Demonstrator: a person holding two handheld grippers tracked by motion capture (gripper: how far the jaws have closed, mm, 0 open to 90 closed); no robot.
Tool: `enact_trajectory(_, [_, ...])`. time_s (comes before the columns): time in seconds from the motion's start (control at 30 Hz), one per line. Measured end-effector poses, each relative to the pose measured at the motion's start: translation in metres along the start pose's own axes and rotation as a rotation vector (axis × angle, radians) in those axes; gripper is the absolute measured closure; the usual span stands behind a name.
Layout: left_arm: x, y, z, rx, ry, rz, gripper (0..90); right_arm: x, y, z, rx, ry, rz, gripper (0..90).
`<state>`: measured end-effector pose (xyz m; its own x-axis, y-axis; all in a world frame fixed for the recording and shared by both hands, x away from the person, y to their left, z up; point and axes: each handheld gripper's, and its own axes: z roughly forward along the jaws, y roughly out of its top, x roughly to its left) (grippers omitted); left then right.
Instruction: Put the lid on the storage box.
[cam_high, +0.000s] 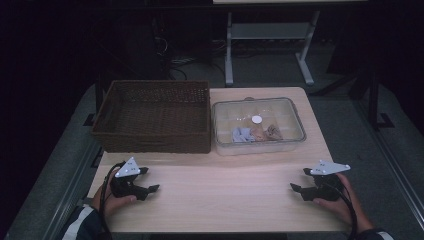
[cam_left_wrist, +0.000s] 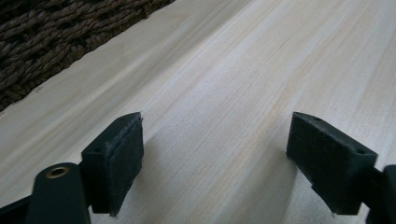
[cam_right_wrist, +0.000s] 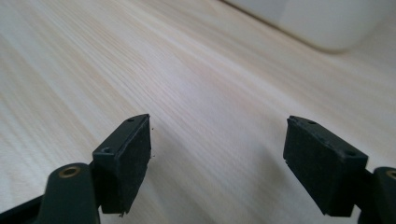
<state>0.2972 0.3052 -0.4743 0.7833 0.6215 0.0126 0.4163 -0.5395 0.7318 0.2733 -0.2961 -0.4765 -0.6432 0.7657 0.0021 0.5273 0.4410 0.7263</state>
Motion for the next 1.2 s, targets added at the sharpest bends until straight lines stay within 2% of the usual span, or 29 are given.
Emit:
enact_trajectory(0.07, [0.0003, -0.0002, 0.0003, -0.001, -0.001, -0.009, 17.3, -0.0015, -0.0051, 0.0014, -0.014, 0.013, 0.029, 21.9])
enact_trajectory(0.17, [0.0002, -0.0003, 0.0003, -0.002, 0.0, -0.011, 17.2, -0.001, -0.0055, 0.0012, -0.013, 0.008, 0.024, 20.9])
enact_trajectory(0.27, [0.0003, -0.0003, 0.0001, 0.0, 0.0, -0.012, 17.1, -0.0007, -0.005, 0.0022, -0.009, 0.003, 0.04, 18.7])
enact_trajectory(0.57, [0.0003, -0.0003, 0.0012, -0.005, 0.0, -0.025, 16.8, 0.0033, -0.0035, 0.0038, -0.008, -0.003, 0.047, 18.4])
enact_trajectory(1.2, [0.0018, 0.0012, 0.002, 0.008, 0.006, -0.024, 15.3, 0.003, -0.0023, 0.0051, -0.006, 0.003, 0.044, 17.9])
